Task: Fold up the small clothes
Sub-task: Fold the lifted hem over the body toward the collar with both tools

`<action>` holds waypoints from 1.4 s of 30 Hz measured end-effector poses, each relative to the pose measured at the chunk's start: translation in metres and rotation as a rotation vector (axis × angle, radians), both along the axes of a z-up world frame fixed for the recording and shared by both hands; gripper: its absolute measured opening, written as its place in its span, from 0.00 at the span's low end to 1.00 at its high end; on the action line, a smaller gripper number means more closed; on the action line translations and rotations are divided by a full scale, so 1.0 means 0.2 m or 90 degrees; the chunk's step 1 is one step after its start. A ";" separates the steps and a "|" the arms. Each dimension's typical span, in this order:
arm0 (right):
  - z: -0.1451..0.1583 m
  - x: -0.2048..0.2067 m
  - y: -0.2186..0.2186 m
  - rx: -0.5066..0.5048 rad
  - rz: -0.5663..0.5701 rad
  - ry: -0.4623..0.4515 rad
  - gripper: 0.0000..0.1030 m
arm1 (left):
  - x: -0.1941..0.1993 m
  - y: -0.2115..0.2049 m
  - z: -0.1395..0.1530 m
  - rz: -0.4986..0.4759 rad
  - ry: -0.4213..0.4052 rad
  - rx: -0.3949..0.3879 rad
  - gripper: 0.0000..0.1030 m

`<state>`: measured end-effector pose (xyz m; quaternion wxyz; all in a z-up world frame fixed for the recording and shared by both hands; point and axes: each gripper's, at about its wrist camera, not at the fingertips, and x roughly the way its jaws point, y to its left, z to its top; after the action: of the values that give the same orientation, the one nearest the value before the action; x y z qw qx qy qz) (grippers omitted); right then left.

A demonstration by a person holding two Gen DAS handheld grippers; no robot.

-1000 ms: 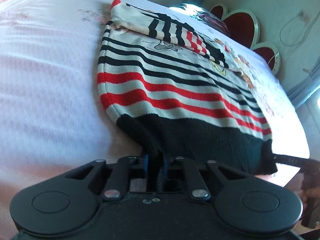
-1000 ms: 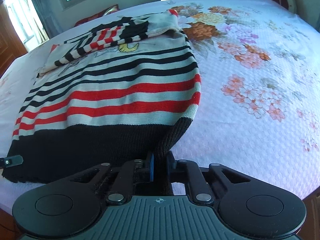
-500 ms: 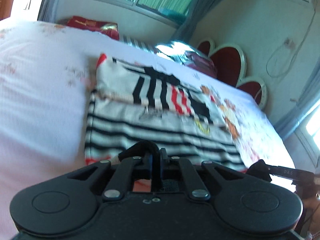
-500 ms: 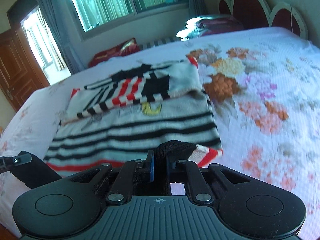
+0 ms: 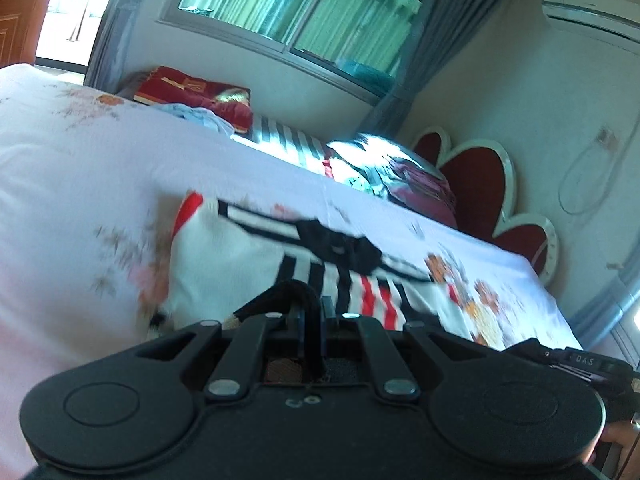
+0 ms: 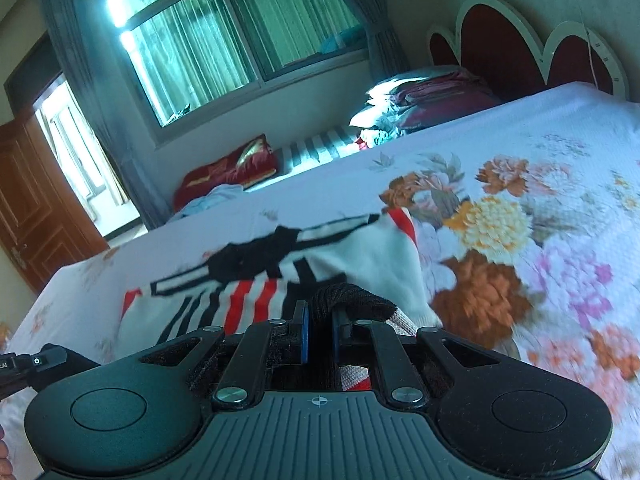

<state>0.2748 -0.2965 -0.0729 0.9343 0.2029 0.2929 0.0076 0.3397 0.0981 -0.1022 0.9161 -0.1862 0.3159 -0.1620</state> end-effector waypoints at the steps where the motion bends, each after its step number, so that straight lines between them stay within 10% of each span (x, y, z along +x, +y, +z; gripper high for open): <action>1: -0.01 0.05 -0.01 0.006 -0.002 -0.001 0.10 | 0.05 -0.01 0.00 0.008 0.000 -0.001 0.05; 17: -0.32 0.77 -0.18 0.055 -0.019 0.115 0.10 | 0.70 -0.13 -0.27 0.072 0.103 0.086 0.16; 22: -0.37 0.82 -0.19 0.059 -0.005 0.131 0.20 | 0.73 -0.08 -0.29 0.105 0.115 0.078 0.77; 26: -0.30 0.82 -0.19 0.025 0.000 0.089 0.67 | 0.72 -0.03 -0.23 0.080 0.091 0.069 0.78; 35: -0.34 0.88 -0.15 -0.033 0.081 0.091 0.67 | 0.81 -0.16 -0.31 -0.004 0.093 0.141 0.67; 42: -0.44 0.94 -0.13 -0.071 0.100 0.116 0.41 | 0.85 -0.23 -0.37 -0.035 0.094 0.201 0.52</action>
<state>0.4634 -0.3232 -0.1600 0.9102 0.1272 0.3915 0.0460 0.5101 0.0514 -0.1769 0.9037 -0.0425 0.4085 -0.1211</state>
